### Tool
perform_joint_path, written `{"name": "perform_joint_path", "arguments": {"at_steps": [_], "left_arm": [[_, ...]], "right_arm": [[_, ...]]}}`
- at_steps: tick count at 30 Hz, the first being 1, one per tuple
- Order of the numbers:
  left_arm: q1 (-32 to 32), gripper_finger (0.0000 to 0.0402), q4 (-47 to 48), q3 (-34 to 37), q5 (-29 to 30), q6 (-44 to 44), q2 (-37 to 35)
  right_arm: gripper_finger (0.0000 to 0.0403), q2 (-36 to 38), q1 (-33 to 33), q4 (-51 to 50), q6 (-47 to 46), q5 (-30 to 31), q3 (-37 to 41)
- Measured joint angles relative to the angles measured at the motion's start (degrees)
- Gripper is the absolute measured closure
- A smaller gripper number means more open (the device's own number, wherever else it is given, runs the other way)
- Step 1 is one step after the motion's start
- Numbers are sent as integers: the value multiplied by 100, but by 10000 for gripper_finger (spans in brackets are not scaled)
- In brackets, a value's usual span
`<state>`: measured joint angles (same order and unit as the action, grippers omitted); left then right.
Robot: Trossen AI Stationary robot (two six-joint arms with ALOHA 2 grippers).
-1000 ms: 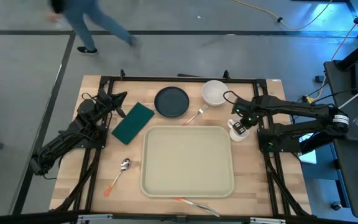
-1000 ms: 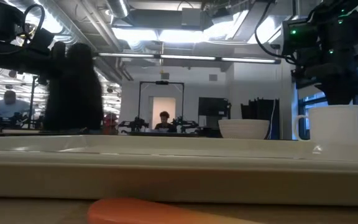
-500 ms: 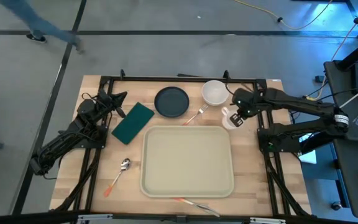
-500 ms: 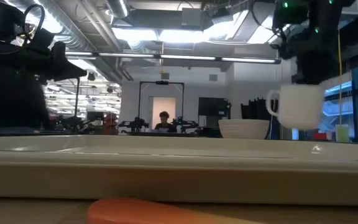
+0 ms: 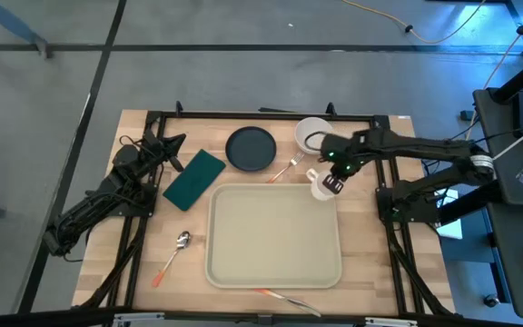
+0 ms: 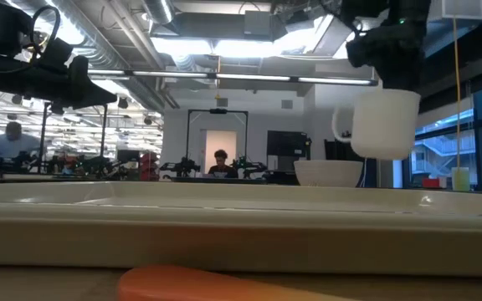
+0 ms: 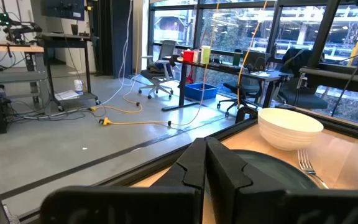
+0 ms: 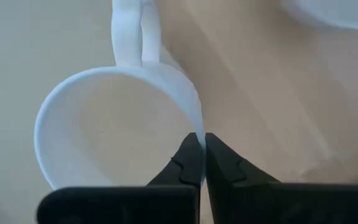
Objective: Set up tray
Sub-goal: Put the white mug on the light brown serving tray
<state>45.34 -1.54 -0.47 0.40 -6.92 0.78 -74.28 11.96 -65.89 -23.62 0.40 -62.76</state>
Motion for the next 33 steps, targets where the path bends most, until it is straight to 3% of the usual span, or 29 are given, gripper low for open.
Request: {"name": "perform_joint_path", "arguments": {"at_steps": [12,23,33], "left_arm": [[0,396,0,-2,0,4,1],[2,396,2,0,0,13,1],[2,396,0,-2,0,11,-1]], "right_arm": [[400,-855,-312,262,3,-164,1],[400,-1014,-519,816,-149,-594,375],[394,-994,-526,923,-344,-346,581]]}}
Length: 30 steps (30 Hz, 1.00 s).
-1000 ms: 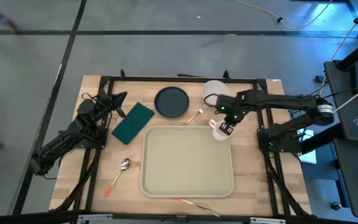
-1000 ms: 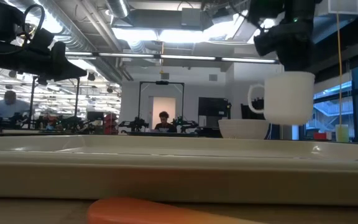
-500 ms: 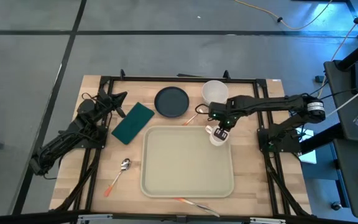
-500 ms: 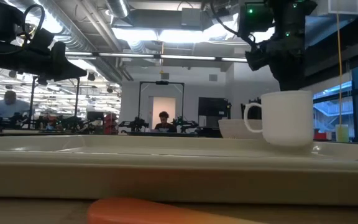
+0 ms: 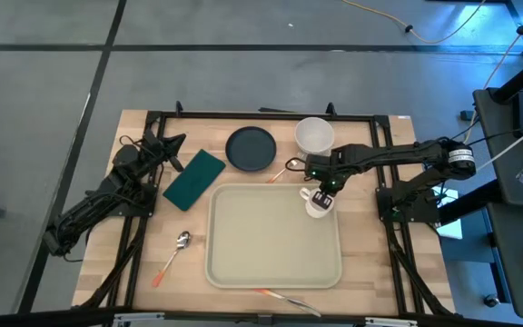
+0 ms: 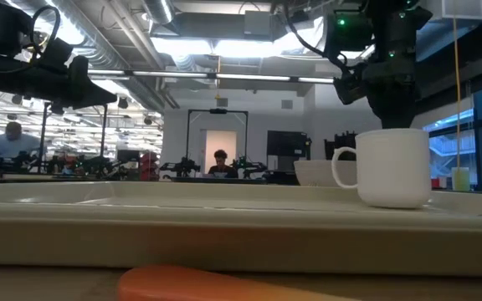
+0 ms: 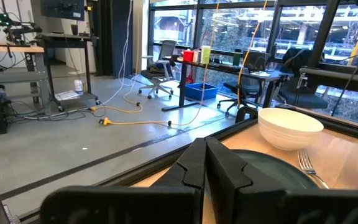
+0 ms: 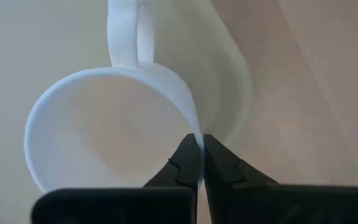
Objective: Set up tray
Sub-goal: Put the white mug on the light brown serving tray, then put the black plate on the light brown serving tray
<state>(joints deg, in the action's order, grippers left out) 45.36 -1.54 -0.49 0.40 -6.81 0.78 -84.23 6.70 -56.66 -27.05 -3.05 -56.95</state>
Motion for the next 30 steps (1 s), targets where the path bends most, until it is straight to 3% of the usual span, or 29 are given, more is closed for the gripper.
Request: {"name": "perform_joint_path", "arguments": {"at_steps": [10,23,30], "left_arm": [[0,395,0,2,0,-9,0],[0,396,0,2,0,-11,2],[-1,395,0,1,0,-20,2]], "right_arm": [[387,-4,0,47,38,37,7],[288,-22,0,-321,161,316,-493],[284,-5,7,-1366,586,1365,-1277]]}}
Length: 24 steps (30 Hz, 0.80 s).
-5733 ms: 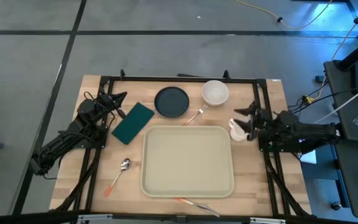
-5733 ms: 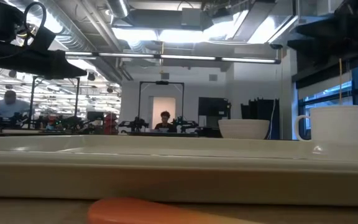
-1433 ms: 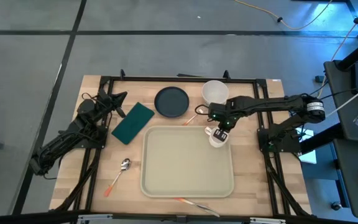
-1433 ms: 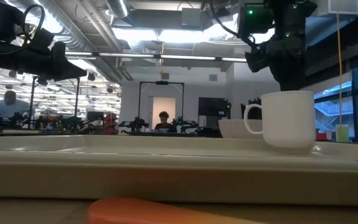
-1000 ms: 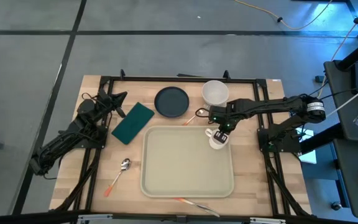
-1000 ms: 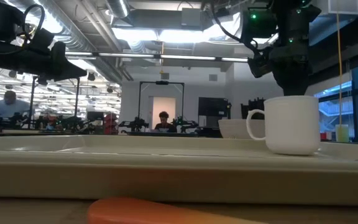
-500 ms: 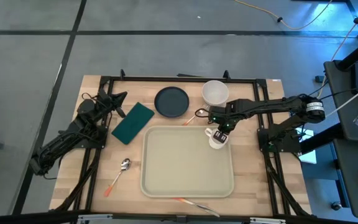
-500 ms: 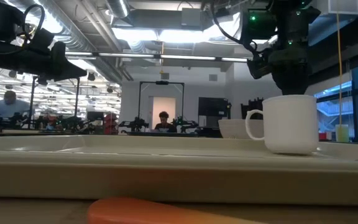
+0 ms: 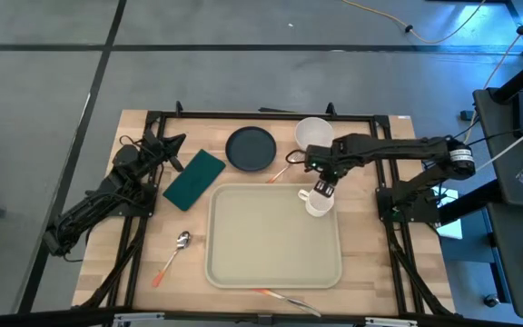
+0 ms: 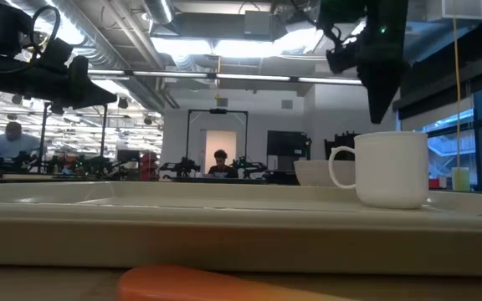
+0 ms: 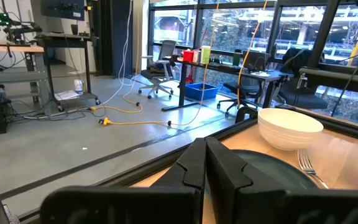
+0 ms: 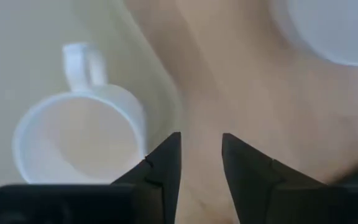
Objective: Set up tray
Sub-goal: Put the black plate on the light brown serving tray
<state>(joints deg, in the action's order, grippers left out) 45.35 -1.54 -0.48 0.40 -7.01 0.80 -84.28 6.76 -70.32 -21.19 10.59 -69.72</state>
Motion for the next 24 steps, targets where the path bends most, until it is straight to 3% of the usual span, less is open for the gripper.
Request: {"name": "perform_joint_path", "arguments": {"at_steps": [6,15,24], "left_arm": [[1,395,0,1,0,-753,0],[-1,395,-16,0,0,-1131,0],[1,390,-376,-1,101,-1280,0]], "right_arm": [[283,840,83,-199,398,0,156],[283,3017,653,1658,194,-97,1731],[283,4669,684,2805,51,14,3224]]}}
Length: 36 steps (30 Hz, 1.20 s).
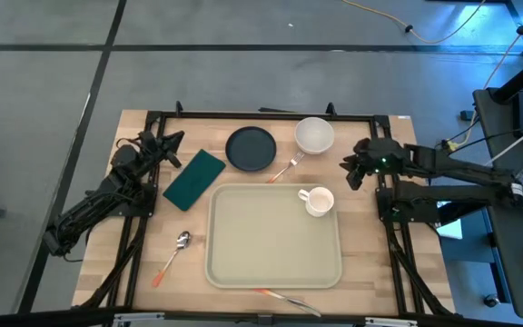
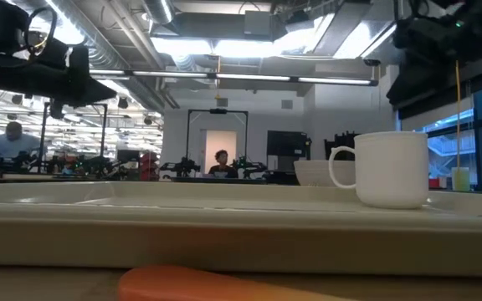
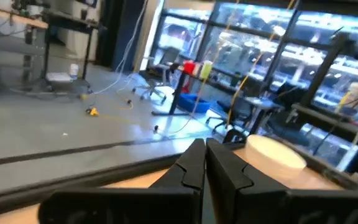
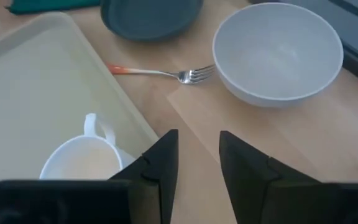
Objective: Set up tray
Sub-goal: Put the black plate on the light brown serving tray
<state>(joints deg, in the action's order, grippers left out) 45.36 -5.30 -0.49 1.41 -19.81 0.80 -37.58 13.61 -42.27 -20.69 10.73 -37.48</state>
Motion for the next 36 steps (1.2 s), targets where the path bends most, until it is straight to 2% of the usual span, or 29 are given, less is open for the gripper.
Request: {"name": "perform_joint_path", "arguments": {"at_steps": [6,10,14,20,27,32,36], "left_arm": [[-2,374,-721,1,-85,-2,0],[-2,373,-689,0,-96,-2,0],[-2,372,-684,1,-121,-46,0],[-2,368,-690,2,-200,113,0],[-130,305,-1149,2,-984,91,13],[-595,250,-1845,1,-1005,272,56],[-1054,229,-1879,-9,-867,468,380]], "right_arm": [[283,636,0,684,276,18,616],[283,937,0,1229,644,-8,939],[283,1084,0,1621,1072,-391,1089],[283,1346,0,2245,1501,-417,1325],[283,1564,0,2464,1631,-416,1540],[283,1563,0,2482,1509,-262,1542],[283,1563,0,2495,1514,-39,1543]]}}
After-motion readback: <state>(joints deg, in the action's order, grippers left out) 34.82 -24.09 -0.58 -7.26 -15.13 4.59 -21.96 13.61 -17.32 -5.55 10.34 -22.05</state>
